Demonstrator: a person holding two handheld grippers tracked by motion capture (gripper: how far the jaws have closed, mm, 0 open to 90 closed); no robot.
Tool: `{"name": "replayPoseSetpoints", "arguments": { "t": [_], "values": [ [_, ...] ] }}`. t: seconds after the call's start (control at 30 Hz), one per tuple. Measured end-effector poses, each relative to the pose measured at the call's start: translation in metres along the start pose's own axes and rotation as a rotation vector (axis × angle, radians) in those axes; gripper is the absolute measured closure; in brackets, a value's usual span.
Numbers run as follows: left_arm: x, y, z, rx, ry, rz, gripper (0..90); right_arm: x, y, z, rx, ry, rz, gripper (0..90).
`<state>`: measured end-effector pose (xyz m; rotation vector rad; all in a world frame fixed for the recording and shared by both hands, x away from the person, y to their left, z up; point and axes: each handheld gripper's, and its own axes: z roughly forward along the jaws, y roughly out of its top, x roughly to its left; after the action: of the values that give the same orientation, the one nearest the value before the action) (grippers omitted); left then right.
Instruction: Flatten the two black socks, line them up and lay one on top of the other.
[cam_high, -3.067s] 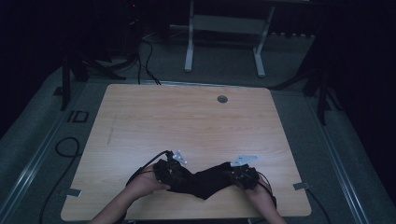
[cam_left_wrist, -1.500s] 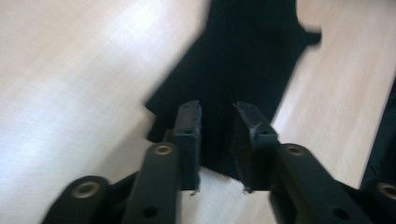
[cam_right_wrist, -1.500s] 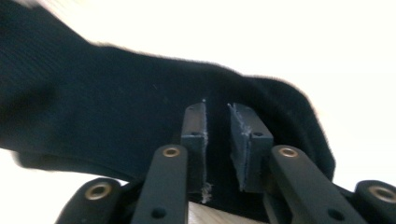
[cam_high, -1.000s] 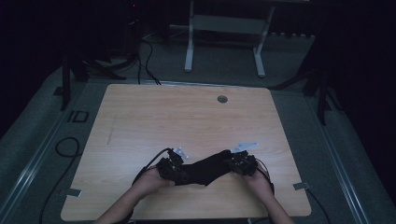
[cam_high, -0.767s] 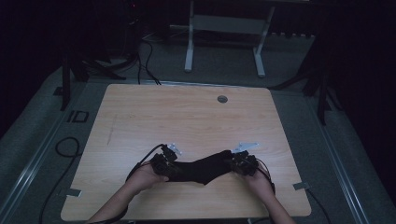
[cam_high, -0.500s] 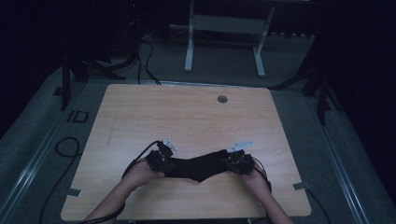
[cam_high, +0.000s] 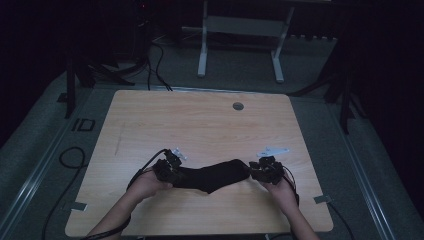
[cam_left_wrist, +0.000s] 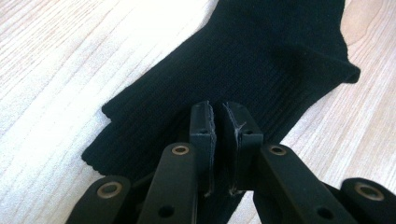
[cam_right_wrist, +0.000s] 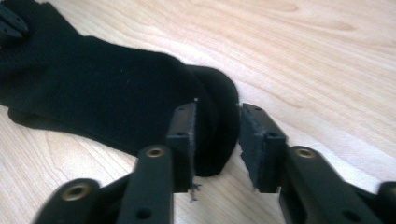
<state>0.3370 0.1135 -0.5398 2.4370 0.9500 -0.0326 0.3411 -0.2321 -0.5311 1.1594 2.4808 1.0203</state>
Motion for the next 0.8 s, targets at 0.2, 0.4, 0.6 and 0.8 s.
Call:
{"name": "replayPoseSetpoints", "arguments": {
  "t": [0.2, 0.4, 0.6, 0.8],
  "values": [
    [0.0, 0.001, -0.002, -0.01, -0.011, -0.005, 80.0, 0.006, 0.0, 0.011, 0.024, 0.002, -0.026, 85.1],
    [-0.003, 0.006, -0.002, -0.028, -0.023, -0.003, 80.0, 0.011, 0.006, -0.01, -0.026, -0.019, -0.06, 88.0],
    [-0.004, 0.008, 0.006, -0.021, -0.028, -0.004, 80.1, 0.0, -0.005, 0.006, 0.045, -0.049, -0.028, 88.0],
    [-0.002, 0.009, 0.006, -0.021, -0.016, 0.008, 80.2, -0.007, -0.01, 0.014, 0.068, -0.057, -0.015, 88.0]
  ]
}}
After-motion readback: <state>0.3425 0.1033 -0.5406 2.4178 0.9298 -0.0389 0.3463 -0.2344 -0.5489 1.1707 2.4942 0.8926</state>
